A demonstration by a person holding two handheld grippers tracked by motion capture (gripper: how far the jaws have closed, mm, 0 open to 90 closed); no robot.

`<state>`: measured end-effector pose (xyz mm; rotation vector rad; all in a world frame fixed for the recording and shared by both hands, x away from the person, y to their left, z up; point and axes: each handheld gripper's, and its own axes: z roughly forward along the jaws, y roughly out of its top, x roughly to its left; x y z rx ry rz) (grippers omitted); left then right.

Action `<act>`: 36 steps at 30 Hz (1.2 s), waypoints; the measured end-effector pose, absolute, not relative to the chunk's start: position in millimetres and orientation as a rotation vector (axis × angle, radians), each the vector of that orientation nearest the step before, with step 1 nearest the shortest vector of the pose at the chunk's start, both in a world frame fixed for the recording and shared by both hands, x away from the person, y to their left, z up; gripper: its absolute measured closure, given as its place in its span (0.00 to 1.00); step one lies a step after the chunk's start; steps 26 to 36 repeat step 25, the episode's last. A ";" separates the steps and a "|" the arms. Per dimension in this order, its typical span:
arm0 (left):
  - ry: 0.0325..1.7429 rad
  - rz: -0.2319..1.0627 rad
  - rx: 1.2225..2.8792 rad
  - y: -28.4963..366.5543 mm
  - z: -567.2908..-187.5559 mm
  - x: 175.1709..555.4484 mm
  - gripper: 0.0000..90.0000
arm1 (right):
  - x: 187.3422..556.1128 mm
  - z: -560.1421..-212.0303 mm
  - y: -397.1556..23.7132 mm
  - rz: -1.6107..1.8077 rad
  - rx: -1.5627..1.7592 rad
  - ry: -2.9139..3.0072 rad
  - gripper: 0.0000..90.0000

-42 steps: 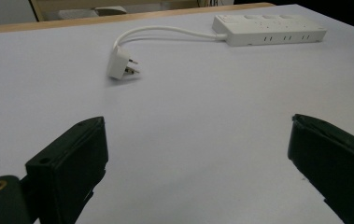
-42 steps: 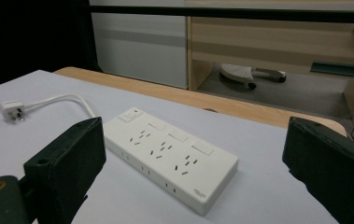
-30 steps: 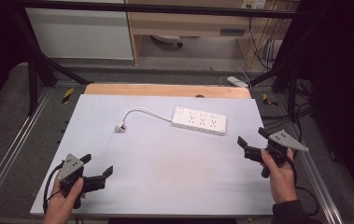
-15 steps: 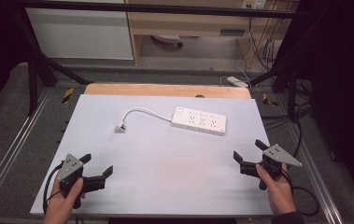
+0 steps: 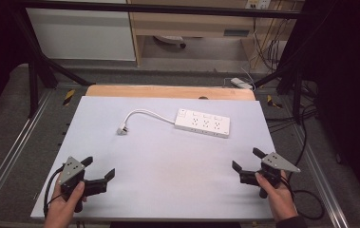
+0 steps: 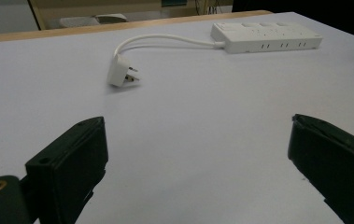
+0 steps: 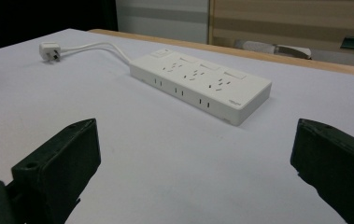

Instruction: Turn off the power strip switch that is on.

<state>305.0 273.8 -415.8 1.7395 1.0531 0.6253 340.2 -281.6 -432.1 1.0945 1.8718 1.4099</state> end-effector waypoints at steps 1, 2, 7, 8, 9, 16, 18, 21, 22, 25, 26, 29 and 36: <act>1.053 0.626 1.739 273.8 -415.8 304.9 0.06 | 340.3 -433.2 -280.8 1.411 1.095 1.877 0.02; 1.053 0.625 1.739 273.8 -415.8 305.0 0.06 | 340.4 -434.2 -280.1 1.412 1.094 1.883 0.02; 1.051 0.626 1.743 273.3 -415.9 305.0 0.06 | 341.8 -439.2 -274.9 1.407 1.094 1.919 0.02; 1.050 0.625 1.745 273.2 -415.9 304.9 0.06 | 342.4 -440.5 -273.6 1.407 1.094 1.928 0.02; 1.050 0.624 1.744 273.1 -415.9 304.9 0.06 | 343.4 -441.9 -272.2 1.404 1.094 1.936 0.02; 1.049 0.621 1.750 272.5 -416.3 305.3 0.06 | 349.8 -447.0 -259.6 1.399 1.075 1.978 0.02; 1.048 0.622 1.752 272.3 -416.3 305.2 0.06 | 353.6 -448.7 -255.8 1.388 1.058 1.996 0.02; 1.046 0.615 1.751 271.7 -416.5 305.1 0.06 | 358.4 -451.7 -250.3 1.365 1.055 2.019 0.03; 1.046 0.615 1.752 271.7 -416.6 305.1 0.06 | 359.3 -452.2 -248.8 1.359 1.056 2.024 0.03; 1.045 0.616 1.754 271.9 -416.6 305.3 0.06 | 359.8 -450.8 -249.4 1.334 1.061 2.017 0.03; 1.045 0.616 1.754 271.9 -416.6 305.3 0.06 | 359.8 -450.8 -249.4 1.334 1.061 2.017 0.03; 1.045 0.616 1.754 271.9 -416.6 305.3 0.06 | 359.8 -450.8 -249.4 1.334 1.061 2.017 0.03; 1.045 0.616 1.754 271.9 -416.6 305.3 0.06 | 359.8 -450.8 -249.4 1.334 1.061 2.017 0.03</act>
